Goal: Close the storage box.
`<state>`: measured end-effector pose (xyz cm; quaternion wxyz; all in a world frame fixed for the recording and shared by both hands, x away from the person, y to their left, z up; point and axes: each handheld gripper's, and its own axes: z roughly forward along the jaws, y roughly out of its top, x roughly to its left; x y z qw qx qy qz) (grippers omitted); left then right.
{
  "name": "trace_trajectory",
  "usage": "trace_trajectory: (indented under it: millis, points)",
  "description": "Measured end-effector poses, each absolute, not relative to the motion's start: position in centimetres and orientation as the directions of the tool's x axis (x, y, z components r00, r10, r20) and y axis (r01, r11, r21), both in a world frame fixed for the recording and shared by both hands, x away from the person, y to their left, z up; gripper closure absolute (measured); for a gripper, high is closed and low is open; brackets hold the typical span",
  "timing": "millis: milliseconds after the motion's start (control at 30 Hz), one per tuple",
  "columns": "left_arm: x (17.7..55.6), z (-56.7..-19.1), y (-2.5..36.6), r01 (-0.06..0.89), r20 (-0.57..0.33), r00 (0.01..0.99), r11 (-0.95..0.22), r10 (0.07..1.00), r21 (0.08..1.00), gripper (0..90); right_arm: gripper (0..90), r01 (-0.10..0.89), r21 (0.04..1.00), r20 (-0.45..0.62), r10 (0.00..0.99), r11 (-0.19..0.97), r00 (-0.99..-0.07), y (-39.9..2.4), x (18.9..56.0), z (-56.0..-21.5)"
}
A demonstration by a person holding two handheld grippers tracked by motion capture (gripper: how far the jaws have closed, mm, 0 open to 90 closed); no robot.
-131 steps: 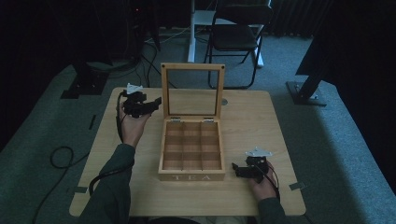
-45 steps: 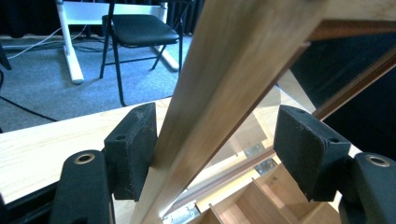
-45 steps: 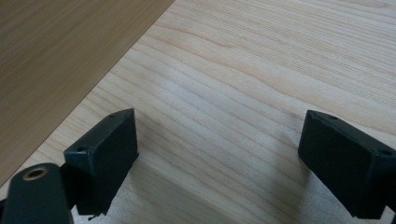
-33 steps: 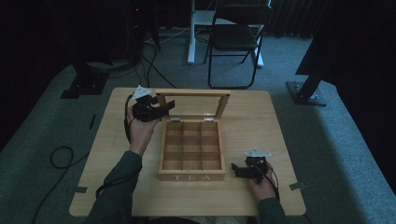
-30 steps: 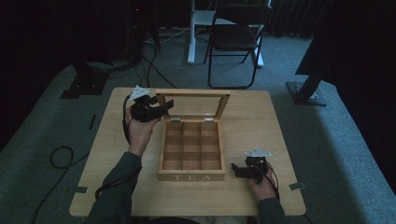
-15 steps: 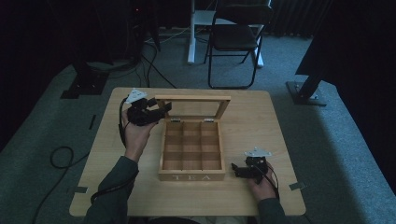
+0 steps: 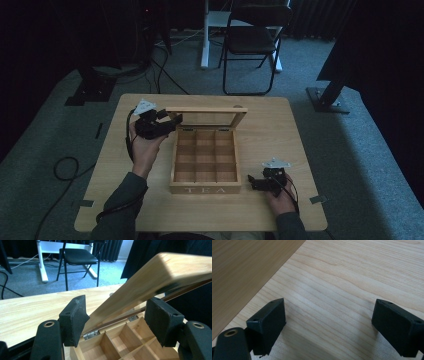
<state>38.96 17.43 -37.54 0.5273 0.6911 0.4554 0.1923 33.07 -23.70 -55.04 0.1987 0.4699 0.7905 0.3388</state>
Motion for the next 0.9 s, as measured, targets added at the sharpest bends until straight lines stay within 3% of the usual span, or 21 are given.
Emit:
trace_trajectory:
  millis: [900]
  points:
    - [35.4, -39.2, 17.3, 0.421, -0.204, 0.506, -0.033, 0.838, 0.907, 36.9, 11.5, 0.609, 0.723, 0.004, 0.879, 0.327, -0.477, -23.7, 33.1, -55.0]
